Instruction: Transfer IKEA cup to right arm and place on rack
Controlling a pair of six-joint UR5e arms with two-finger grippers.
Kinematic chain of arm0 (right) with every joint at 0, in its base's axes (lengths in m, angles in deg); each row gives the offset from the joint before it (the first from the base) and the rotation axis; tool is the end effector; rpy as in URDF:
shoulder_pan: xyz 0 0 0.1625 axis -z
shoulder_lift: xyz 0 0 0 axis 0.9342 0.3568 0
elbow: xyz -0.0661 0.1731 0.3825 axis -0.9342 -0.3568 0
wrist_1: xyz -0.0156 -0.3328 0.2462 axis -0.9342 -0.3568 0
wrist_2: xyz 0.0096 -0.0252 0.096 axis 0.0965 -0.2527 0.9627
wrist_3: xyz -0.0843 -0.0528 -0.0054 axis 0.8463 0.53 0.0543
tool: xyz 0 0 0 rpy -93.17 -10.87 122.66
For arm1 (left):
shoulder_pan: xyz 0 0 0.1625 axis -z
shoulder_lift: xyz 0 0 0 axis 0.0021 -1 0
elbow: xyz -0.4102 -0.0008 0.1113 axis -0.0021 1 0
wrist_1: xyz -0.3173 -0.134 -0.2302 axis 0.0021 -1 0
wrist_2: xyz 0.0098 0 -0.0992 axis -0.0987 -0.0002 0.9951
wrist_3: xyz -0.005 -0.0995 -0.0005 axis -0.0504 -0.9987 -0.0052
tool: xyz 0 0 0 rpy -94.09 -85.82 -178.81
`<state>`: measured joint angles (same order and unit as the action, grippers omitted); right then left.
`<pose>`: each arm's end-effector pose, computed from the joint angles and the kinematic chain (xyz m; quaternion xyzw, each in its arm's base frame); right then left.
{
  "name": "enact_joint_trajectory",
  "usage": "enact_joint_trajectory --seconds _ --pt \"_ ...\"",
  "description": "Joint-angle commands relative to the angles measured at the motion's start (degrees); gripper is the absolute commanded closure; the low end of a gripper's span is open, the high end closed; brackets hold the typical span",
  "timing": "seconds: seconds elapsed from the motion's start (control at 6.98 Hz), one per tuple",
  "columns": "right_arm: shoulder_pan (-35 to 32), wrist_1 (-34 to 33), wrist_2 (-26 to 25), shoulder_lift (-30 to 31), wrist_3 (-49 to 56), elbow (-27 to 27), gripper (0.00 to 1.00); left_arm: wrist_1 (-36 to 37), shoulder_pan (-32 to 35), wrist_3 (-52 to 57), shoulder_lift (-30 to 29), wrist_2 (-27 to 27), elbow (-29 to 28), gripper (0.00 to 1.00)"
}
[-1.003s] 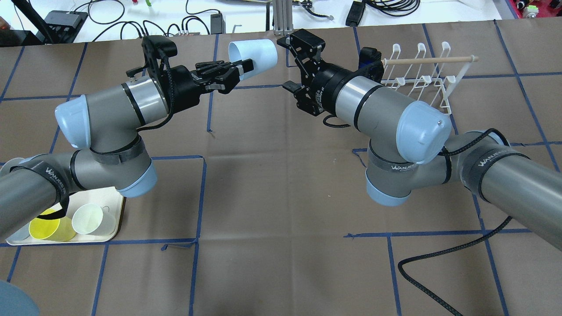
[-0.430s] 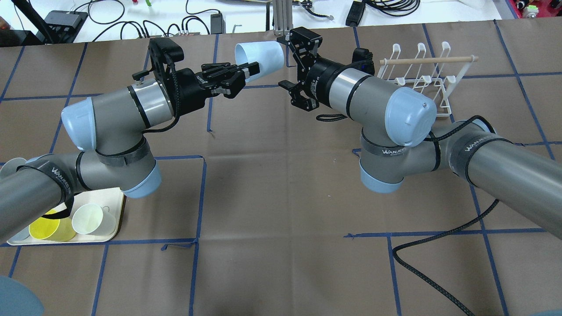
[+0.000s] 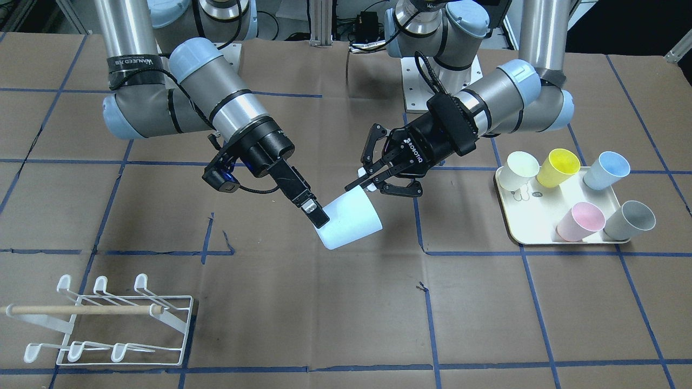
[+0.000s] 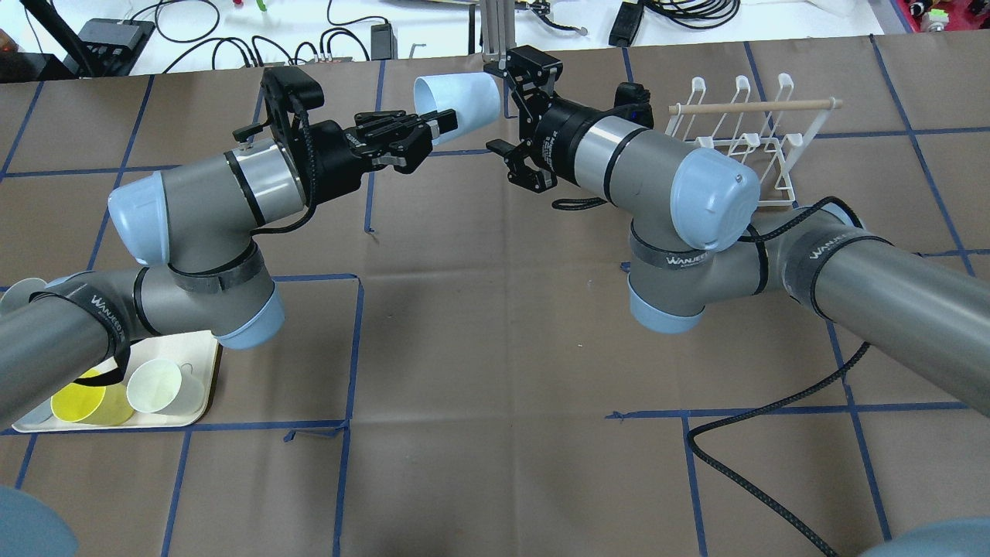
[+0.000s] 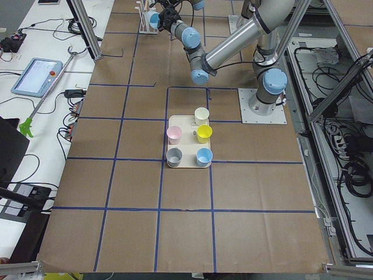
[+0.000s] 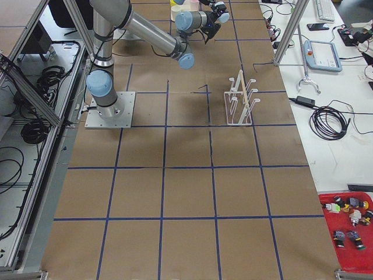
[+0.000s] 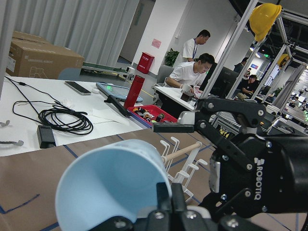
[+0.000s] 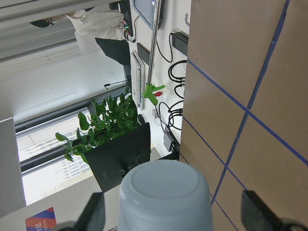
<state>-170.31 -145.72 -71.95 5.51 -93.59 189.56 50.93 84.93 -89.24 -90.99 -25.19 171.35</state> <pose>0.2867 -0.5071 0.3526 0.4502 0.6816 -0.1367 0.5604 -0.1773 -0.4926 0.3560 -0.2352 -0.7398 0.4729 0.4167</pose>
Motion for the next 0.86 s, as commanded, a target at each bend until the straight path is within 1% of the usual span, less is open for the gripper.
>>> enact_joint_trajectory --seconds 0.0,0.72 --pt "-2.14 0.08 -0.18 -2.15 -0.17 -2.45 0.0 0.0 0.0 -0.07 0.0 -0.09 0.0 1.0" --pt "-2.77 0.17 -0.18 -2.6 -0.34 -4.3 0.0 -0.09 0.0 -0.07 0.09 -0.18 -0.09 1.0"
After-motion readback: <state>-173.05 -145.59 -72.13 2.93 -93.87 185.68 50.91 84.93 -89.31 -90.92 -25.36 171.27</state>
